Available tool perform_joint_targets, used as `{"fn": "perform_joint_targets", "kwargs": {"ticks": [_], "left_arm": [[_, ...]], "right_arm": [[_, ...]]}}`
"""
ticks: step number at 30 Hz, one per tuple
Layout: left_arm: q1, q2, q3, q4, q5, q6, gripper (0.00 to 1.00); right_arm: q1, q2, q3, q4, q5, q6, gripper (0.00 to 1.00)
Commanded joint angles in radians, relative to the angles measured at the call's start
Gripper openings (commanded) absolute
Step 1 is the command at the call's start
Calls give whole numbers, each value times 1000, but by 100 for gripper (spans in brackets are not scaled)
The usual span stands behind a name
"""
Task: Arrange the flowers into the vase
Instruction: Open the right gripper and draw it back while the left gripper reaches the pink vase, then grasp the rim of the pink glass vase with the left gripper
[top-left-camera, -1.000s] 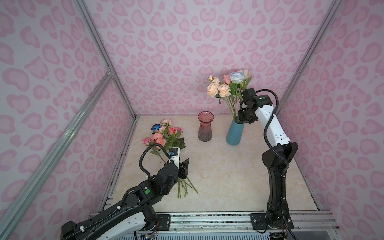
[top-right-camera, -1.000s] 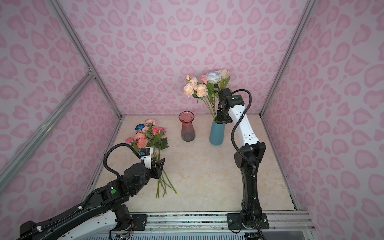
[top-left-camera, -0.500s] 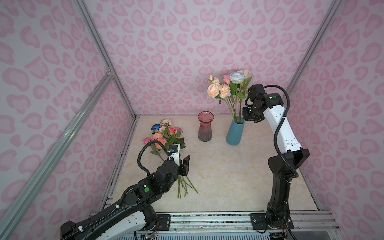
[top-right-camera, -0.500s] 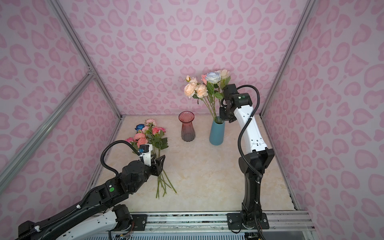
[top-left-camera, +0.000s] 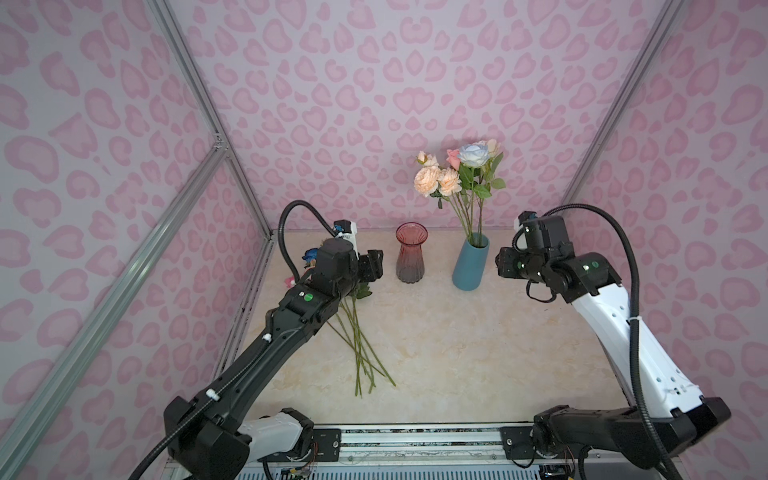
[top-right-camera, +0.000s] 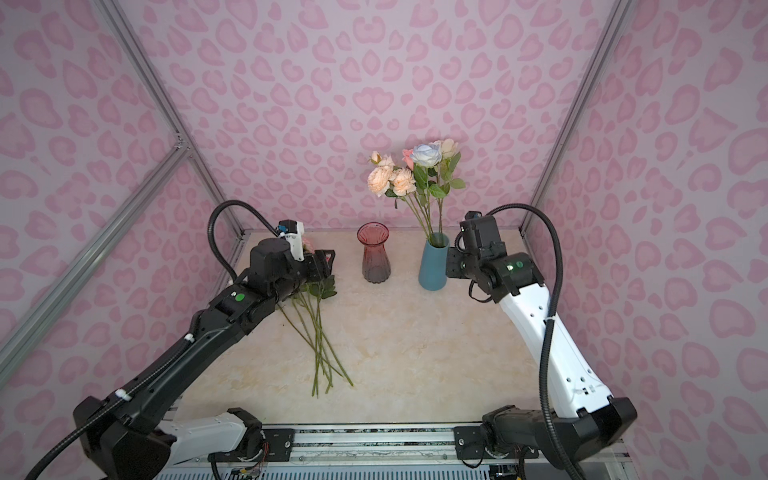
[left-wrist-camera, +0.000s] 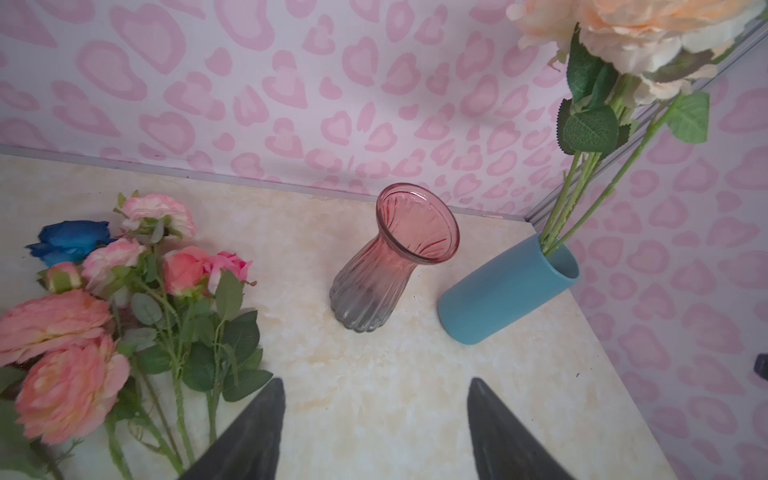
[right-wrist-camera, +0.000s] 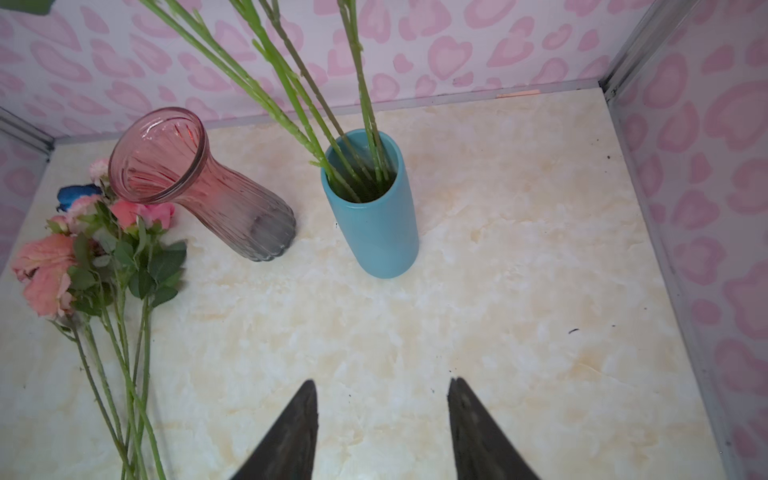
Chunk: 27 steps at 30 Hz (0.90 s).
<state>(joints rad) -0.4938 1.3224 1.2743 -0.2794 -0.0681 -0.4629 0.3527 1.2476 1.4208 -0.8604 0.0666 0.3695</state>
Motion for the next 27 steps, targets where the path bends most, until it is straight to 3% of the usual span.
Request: {"fn": "perform_joint_targets", "kwargs": {"ticks": [1,8,16,21,27], "left_arm": [[32,142,154,-69,133,-13,72],[67,479,505,-235,170,17,72],[76,746,858,-424,203,47,68],[76,859,1008,-522,197,57,64],[77,905,1038,-549,224,66,61]], "right_arm": [[45,-98,-178,296,-11,82,52],[65,-239,-419,391,-58,128,53],[62,-334,-577,465,-100,154,55],[58,-366,-607,471,-112,155,55],[54,-386,-625,474,-103,156,56]]}}
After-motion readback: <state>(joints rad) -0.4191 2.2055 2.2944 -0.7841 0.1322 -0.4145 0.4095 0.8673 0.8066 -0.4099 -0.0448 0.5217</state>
